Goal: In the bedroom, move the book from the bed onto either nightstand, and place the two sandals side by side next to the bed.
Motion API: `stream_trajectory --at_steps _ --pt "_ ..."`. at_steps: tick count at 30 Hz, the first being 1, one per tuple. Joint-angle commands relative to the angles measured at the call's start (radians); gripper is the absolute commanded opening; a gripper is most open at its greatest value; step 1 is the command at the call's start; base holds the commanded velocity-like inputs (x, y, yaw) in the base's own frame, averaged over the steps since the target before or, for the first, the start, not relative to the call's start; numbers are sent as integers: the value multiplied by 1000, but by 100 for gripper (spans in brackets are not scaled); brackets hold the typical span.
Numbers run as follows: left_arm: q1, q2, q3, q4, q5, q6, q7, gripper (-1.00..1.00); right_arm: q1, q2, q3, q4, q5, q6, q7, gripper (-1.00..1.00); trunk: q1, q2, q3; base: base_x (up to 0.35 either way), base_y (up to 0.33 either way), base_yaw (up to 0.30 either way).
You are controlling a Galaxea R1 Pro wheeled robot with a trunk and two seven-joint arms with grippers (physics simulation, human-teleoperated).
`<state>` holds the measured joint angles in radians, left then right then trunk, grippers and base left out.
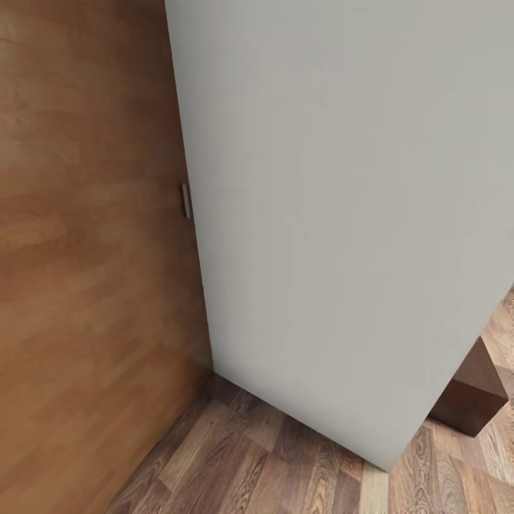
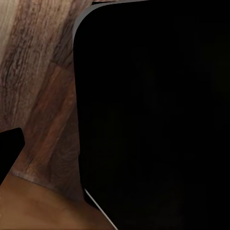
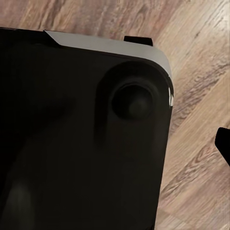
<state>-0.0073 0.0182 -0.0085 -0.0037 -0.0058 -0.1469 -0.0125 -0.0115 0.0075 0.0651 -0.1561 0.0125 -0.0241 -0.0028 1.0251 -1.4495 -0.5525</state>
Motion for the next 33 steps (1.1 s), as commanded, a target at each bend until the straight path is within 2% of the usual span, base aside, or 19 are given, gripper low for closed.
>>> stream_trajectory --at_steps 1,11,33 --pt "0 0 -1 1 -1 -3 -1 100 -1 -1 6 1 1 -8 0 100 0 0 -1 0 0 -194" --pt "0 0 -1 1 -1 -3 -1 100 -1 -3 6 1 1 -25 0 100 0 0 -1 0 0 -140" --pt "0 1 -1 1 -1 -4 -1 100 -1 0 5 1 2 -29 0 100 0 0 -1 0 0 -12"
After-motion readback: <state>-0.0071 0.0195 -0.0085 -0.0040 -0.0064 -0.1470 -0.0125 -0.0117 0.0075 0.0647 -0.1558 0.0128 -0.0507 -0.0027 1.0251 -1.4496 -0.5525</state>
